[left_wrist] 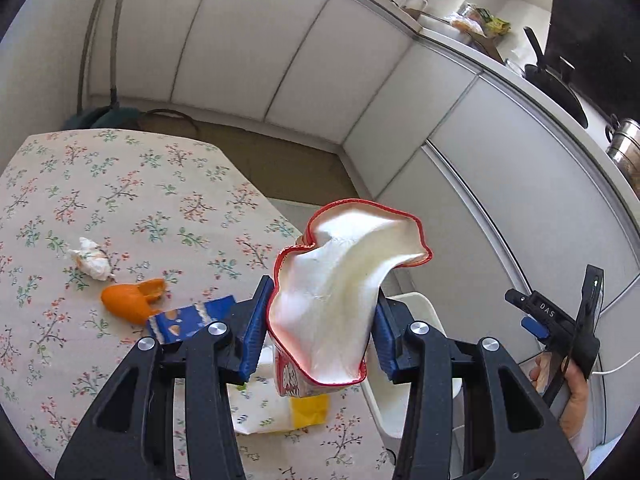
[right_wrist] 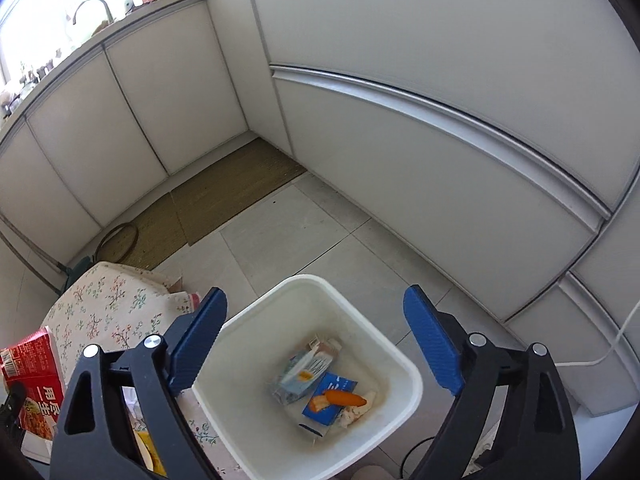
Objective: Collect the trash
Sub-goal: 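Drop the carton into the bin with the right tool while the left tool drops the noodle cup, then move the right tool to the white tissue bundle and grasp it, then grasp the orange peel with the left tool while the right tool holds the tissue, then carry the tissue and peel over the bin with both tools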
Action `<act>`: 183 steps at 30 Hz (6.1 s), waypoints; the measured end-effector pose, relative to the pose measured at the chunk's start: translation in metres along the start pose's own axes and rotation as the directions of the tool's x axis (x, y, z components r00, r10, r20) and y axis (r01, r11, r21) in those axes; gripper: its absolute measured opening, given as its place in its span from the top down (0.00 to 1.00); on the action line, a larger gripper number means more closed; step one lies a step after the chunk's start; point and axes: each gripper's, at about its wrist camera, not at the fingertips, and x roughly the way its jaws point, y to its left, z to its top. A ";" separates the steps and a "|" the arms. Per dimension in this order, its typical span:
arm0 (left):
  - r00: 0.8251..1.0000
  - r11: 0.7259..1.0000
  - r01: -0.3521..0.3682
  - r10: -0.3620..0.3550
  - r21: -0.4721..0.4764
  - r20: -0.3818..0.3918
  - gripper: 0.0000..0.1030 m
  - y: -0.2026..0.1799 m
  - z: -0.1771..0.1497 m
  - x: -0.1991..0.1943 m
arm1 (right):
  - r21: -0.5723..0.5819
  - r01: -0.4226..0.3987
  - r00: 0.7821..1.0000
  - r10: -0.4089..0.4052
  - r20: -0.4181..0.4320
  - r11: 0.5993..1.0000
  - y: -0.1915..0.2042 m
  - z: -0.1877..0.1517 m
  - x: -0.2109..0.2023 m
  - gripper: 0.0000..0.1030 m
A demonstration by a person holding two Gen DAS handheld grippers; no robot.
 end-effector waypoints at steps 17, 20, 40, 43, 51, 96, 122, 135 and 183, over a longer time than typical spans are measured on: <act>0.963 0.983 0.185 -0.183 -0.012 -0.196 0.57 -0.117 -0.034 0.101 | 0.076 0.026 0.998 -0.021 -0.066 0.997 -0.088 -0.004 -0.007 0.14; 0.954 0.980 0.196 -0.193 -0.010 -0.228 0.57 -0.132 -0.040 0.115 | 0.081 0.029 0.998 -0.025 -0.059 0.996 -0.091 -0.005 -0.009 0.14; 0.990 0.988 -0.025 0.046 0.155 -0.135 0.17 -0.139 -0.044 0.106 | 0.029 0.026 1.000 -0.026 -0.015 0.999 -0.062 -0.015 -0.018 0.13; 0.991 0.984 -0.092 0.106 0.155 -0.085 0.13 -0.128 -0.041 0.092 | -0.017 0.035 0.999 -0.035 0.004 0.999 -0.041 -0.022 -0.021 0.11; 0.972 0.962 -0.230 0.235 0.148 -0.014 0.10 -0.088 -0.034 0.059 | -0.157 0.044 0.997 -0.033 0.076 0.987 0.020 -0.041 -0.030 0.11; 0.864 0.743 -0.478 0.495 -0.469 -0.096 0.09 0.240 -0.007 -0.086 | -0.734 -0.310 0.943 0.291 -0.160 0.604 0.377 -0.185 0.023 0.11; 0.891 0.659 -0.403 0.441 -0.635 -0.108 0.09 0.296 -0.008 -0.112 | -0.753 -0.510 0.860 0.275 -0.430 0.415 0.472 -0.262 0.079 0.65; 0.897 0.829 -0.432 0.354 -0.356 -0.265 0.09 0.248 0.011 -0.022 | -0.609 -0.466 0.884 0.365 -0.291 0.642 0.360 -0.155 0.021 0.65; 0.958 0.933 -0.283 0.287 -0.223 -0.016 0.82 0.127 0.024 0.000 | -0.434 -0.464 0.885 0.422 -0.195 0.772 0.215 -0.100 -0.019 0.64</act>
